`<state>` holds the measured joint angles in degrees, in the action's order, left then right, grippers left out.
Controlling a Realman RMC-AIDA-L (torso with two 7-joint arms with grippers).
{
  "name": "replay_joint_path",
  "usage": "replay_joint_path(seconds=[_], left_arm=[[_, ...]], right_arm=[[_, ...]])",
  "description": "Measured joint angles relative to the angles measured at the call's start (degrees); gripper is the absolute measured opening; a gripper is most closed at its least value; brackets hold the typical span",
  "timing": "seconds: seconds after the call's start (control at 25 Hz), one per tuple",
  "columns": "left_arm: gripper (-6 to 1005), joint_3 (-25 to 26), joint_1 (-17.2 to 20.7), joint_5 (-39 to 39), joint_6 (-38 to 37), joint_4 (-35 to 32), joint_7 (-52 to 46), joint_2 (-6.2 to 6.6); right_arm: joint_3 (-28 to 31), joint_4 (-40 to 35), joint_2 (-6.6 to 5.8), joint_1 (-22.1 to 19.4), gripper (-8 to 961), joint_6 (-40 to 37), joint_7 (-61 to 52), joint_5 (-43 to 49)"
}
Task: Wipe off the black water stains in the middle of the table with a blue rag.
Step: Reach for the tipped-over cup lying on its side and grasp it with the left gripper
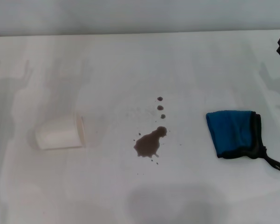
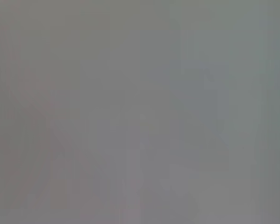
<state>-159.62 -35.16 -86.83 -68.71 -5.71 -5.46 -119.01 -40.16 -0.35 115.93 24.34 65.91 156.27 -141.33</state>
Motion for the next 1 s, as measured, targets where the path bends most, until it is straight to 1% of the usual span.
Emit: replay_joint_path(seconds=[0.36, 0.68, 0.92, 1.0], left_arm=[[870, 0.11, 0.53, -0.02, -2.20, -0.27, 0.02, -0.18], [866, 0.18, 0.18, 0.07, -2.84, -0.43, 0.02, -0.16], [863, 0.20, 1.83, -0.03, -6.46, -0.46, -0.23, -0.16], [862, -0.38, 2.27, 1.28, -6.88, -0.52, -0.48, 0.00]], right_arm=[[0.00, -0.06, 0.00, 0.65, 869, 0.00, 0.00, 0.00], [0.00, -0.01, 0.00, 0.47, 868, 0.01, 0.00, 0.00], [0.00, 0.01, 0.00, 0.32, 868, 0.02, 0.00, 0.00], [0.00, 0.01, 0.00, 0.28, 867, 0.01, 0.00, 0.00]])
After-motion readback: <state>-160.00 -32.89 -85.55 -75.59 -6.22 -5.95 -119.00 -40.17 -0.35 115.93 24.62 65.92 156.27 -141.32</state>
